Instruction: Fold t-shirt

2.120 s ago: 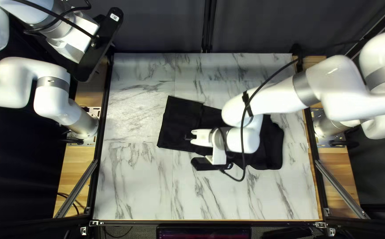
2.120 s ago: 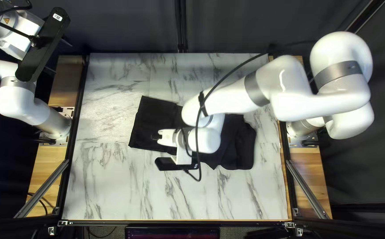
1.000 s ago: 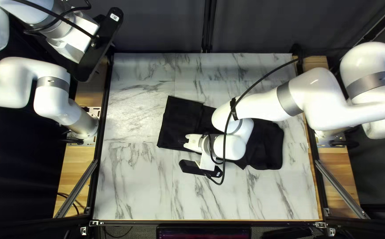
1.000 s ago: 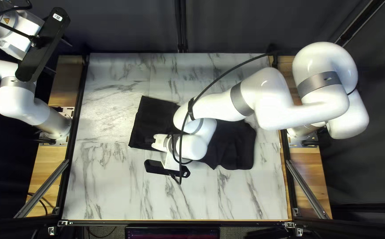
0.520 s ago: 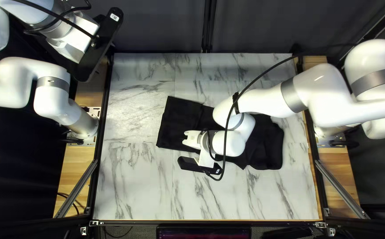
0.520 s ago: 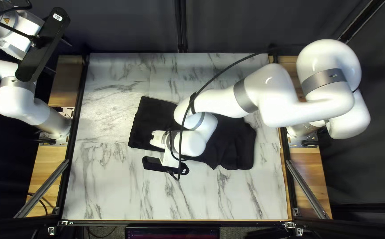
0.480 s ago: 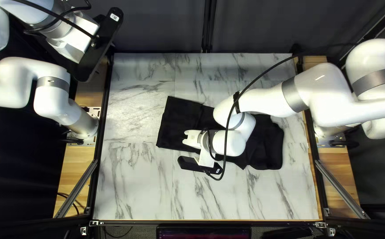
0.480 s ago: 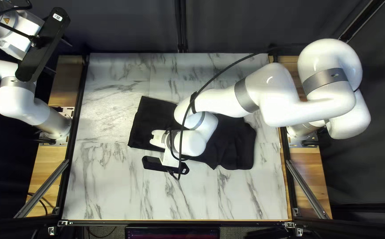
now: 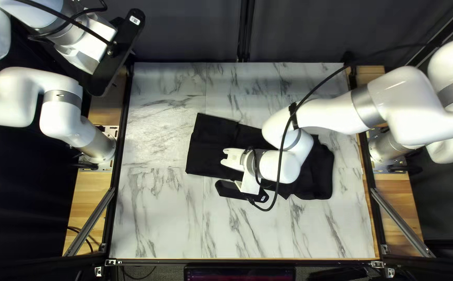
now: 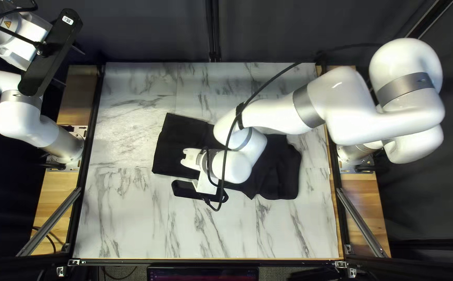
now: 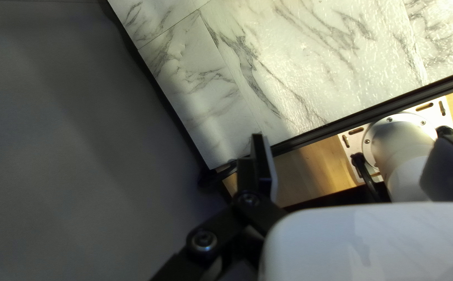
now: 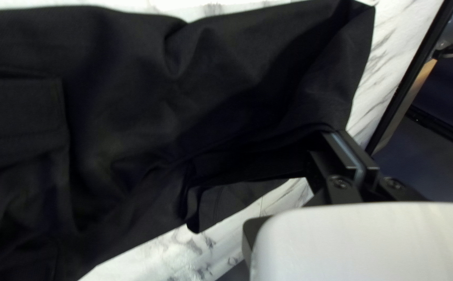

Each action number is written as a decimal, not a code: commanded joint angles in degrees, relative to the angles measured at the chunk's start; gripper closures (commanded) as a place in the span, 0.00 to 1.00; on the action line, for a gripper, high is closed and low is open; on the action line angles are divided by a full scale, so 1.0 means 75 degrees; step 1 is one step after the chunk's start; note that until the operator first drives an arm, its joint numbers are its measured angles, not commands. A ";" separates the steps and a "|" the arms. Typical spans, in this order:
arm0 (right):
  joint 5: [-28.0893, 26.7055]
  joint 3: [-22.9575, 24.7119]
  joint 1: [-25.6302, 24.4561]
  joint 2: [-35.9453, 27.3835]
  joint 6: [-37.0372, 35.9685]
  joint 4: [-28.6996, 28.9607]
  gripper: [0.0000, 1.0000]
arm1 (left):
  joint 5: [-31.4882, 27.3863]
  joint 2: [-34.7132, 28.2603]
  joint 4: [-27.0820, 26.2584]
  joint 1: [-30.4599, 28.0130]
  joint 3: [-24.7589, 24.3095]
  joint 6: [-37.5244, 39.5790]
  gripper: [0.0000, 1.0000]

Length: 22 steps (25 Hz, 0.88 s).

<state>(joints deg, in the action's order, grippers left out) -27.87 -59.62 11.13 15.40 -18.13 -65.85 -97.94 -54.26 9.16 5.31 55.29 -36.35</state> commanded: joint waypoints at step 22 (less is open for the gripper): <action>0.0352 -0.0093 0.0458 0.0666 0.0132 -0.0261 1.00 | 0.0000 0.0000 0.0000 0.0000 0.0000 0.0000 0.00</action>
<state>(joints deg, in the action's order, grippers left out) -26.25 -60.19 14.61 19.68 -17.80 -67.23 -97.94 -54.26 9.16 5.31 55.29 -36.35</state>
